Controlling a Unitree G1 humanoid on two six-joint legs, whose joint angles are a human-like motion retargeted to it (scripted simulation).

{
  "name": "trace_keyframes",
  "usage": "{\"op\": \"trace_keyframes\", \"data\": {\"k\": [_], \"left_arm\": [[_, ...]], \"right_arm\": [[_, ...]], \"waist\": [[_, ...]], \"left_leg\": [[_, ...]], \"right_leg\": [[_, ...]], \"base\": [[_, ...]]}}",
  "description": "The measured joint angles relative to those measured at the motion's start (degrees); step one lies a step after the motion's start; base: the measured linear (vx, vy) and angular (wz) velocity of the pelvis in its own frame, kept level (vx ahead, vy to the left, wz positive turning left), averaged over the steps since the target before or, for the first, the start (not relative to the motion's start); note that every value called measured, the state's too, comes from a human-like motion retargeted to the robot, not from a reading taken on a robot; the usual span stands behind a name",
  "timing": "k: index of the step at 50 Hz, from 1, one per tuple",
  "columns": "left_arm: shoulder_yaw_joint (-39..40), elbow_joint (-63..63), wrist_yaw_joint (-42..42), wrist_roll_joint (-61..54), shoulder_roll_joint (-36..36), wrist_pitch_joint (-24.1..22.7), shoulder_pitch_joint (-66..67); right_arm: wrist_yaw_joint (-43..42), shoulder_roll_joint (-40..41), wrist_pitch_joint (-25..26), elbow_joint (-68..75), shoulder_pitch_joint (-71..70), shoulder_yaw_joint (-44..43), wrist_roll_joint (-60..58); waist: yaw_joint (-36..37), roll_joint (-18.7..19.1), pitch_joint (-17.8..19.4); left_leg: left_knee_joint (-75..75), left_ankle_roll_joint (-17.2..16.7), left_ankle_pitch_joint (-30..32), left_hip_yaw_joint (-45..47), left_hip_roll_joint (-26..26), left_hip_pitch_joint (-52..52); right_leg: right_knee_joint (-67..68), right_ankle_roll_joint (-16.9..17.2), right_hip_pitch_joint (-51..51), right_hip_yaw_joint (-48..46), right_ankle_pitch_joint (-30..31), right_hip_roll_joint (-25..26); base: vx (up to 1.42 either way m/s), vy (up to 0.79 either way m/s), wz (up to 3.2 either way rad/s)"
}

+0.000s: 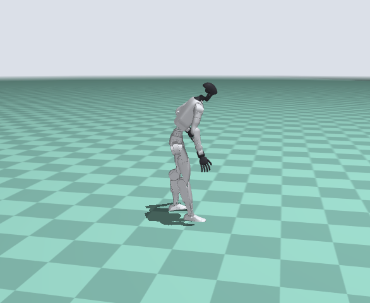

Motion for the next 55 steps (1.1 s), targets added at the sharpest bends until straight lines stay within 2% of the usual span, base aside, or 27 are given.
{"op": "trace_keyframes", "data": {"k": [2,3,9,17,30,32,35,37,43,52,55], "left_arm": [[-1.1,-0.9,0.0,0.5,-0.8,-0.1,-0.3],[-1.8,-1.5,-0.1,0.5,-1.0,-0.4,0.9],[-8.1,-1.5,-2.2,-4.6,-1.5,0.6,8.3],[-14.9,2.4,-8.4,-17.3,-0.5,5.2,15.1],[-14.1,4.5,-10.6,-28.8,0.4,7.3,16.7],[-13.4,4.3,-14.4,-26.2,0.3,7.3,16.2],[-12.4,4.6,-17.2,-27.1,-1.6,8.4,16.1],[-12.7,4.1,-14.2,-28.9,-2.0,6.4,16.7],[-13.7,5.1,-13.9,-26.8,-2.7,7.3,19.3],[-10.0,10.9,-11.3,-20.1,-6.7,7.7,19.4],[-7.3,13.1,-6.7,-20.2,-8.3,8.1,17.4]], "right_arm": [[-0.3,-2.7,-0.3,1.3,-3.2,-0.4,2.4],[-0.7,-3.5,-0.5,1.7,-4.2,-0.4,3.2],[-2.0,-10.1,0.7,6.7,-17.1,1.8,5.1],[-2.6,-19.2,5.1,17.6,-43.4,8.8,3.6],[1.7,-24.4,5.5,21.0,-73.3,24.0,8.0],[2.4,-24.9,4.8,21.8,-76.9,22.8,8.2],[2.7,-25.5,4.2,20.4,-79.6,22.2,12.2],[-1.9,-25.7,1.5,18.4,-79.0,23.7,16.0],[-6.5,-24.9,-1.1,10.3,-73.4,22.5,16.9],[-9.7,-24.9,-3.8,-5.4,-55.8,17.0,19.4],[-10.5,-26.1,-2.7,-10.4,-51.4,15.9,18.9]], "waist": [[-2.0,3.3,3.1],[-1.9,4.4,3.4],[-2.2,10.3,3.8],[-1.4,16.4,3.8],[2.0,17.4,3.8],[2.5,17.2,3.8],[2.7,17.3,3.8],[2.5,16.8,3.8],[0.9,14.5,3.8],[-1.0,10.1,3.8],[-1.6,8.3,3.8]], "left_leg": [[0.0,0.0,0.5,-4.0,-0.4,-1.0],[0.0,0.0,0.8,-4.9,-0.6,-2.4],[0.0,0.0,3.0,-6.0,-1.7,-15.3],[0.0,0.6,6.5,0.6,-0.1,-33.6],[0.0,5.6,11.9,1.7,-1.0,-58.2],[5.5,5.1,10.1,2.9,-0.3,-63.3],[10.9,5.2,8.4,2.4,0.8,-67.2],[11.2,5.1,8.5,2.2,1.0,-66.8],[7.3,3.3,9.3,1.6,2.0,-58.6],[1.2,0.5,7.3,-1.8,2.6,-34.6],[0.0,2.2,5.5,-4.0,1.4,-25.4]], "right_leg": [[0.1,0.0,1.0,-3.5,-0.6,-1.5],[0.2,0.0,0.0,-4.3,-0.7,-2.0],[-0.5,0.0,-11.1,-8.3,1.3,-4.1],[-1.5,0.0,-29.6,-11.3,4.8,-4.2],[5.3,0.0,-57.7,-9.6,7.5,-6.8],[10.9,0.0,-62.7,-9.9,5.4,-8.0],[12.3,0.0,-64.0,-10.9,5.0,-8.1],[11.9,0.0,-63.2,-11.3,4.9,-7.9],[9.5,0.0,-55.1,-12.9,4.3,-6.1],[7.2,0.0,-32.9,-14.2,0.2,-4.4],[1.6,0.0,-22.6,-13.5,1.5,-3.9]], "base": [[0.07,-0.07,1.48],[0.02,-0.10,1.08],[-0.06,-0.13,0.82],[-0.10,-0.16,0.78],[-0.05,0.03,0.70],[-0.12,-0.01,0.73],[-0.06,-0.03,0.23],[-0.01,-0.02,-0.13],[-0.02,-0.07,-0.69],[0.07,-0.05,-0.68],[0.15,0.05,-0.35]]}}
